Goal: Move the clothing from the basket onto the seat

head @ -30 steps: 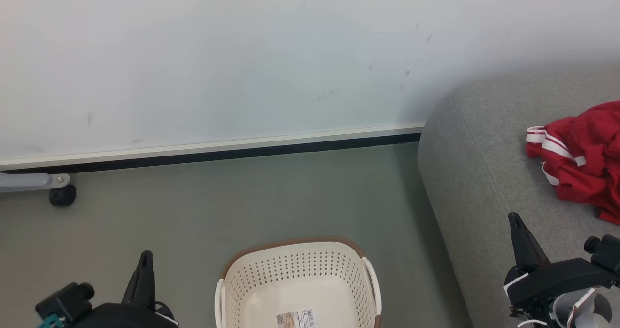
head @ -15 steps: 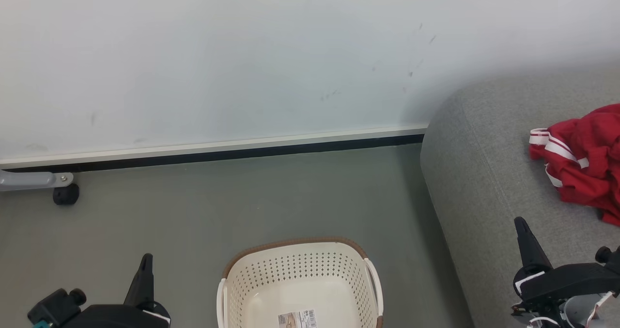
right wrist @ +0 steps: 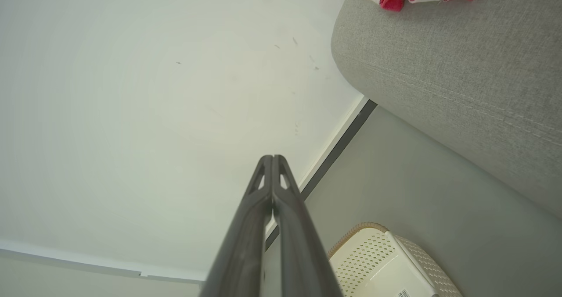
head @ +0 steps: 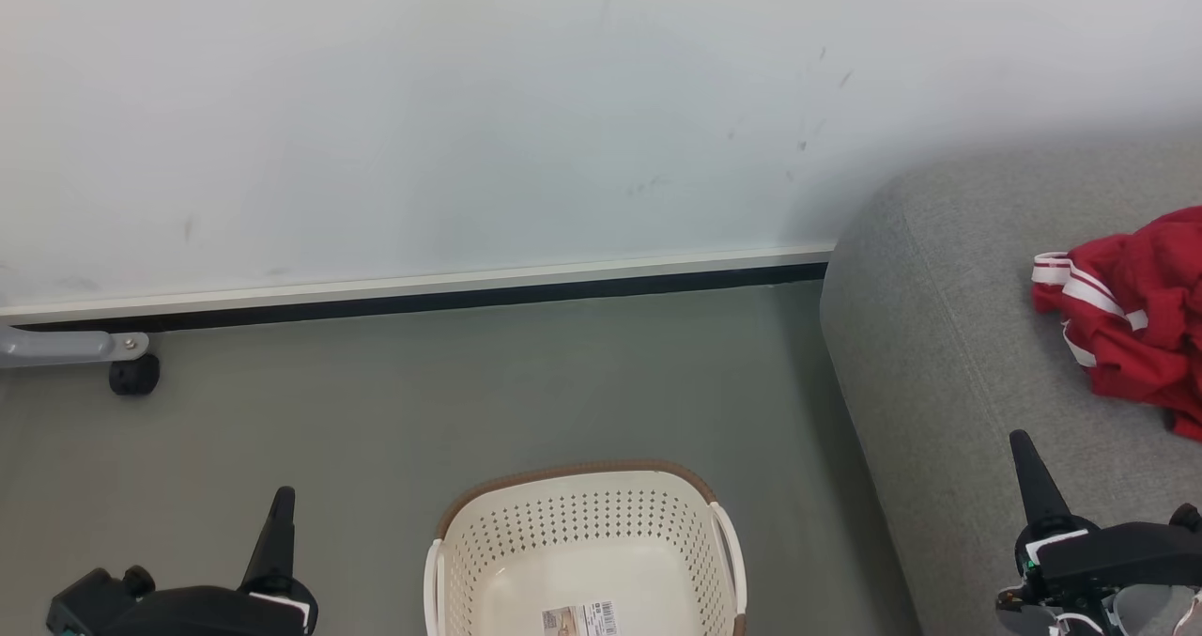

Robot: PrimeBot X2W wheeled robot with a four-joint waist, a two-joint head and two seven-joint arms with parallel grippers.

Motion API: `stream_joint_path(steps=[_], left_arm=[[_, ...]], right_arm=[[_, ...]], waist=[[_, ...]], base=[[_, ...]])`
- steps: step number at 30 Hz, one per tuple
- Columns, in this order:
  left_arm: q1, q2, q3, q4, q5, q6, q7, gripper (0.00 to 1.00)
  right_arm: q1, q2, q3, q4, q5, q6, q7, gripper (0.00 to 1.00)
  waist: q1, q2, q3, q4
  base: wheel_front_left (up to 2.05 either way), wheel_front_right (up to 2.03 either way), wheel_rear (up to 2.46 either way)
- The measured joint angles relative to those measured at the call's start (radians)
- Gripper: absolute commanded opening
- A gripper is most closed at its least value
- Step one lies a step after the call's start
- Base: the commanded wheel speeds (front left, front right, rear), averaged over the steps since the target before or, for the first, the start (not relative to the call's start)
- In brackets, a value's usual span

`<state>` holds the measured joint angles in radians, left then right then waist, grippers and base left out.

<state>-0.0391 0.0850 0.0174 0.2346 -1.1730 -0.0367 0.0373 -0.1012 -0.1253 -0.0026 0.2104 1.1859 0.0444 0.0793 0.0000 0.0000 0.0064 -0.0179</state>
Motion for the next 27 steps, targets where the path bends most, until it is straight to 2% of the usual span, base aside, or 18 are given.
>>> stream_joint_path(steps=[27], left_arm=[[-0.035, -0.033, 0.062, 0.049, -0.343, -0.07, 0.063, 0.0]], right_arm=[[0.0, 0.066, -0.108, 0.069, 0.34, 0.059, 0.026, 0.0]], waist=[[0.0, 0.0, -0.004, 0.015]], base=[[0.0, 0.0, 0.0]])
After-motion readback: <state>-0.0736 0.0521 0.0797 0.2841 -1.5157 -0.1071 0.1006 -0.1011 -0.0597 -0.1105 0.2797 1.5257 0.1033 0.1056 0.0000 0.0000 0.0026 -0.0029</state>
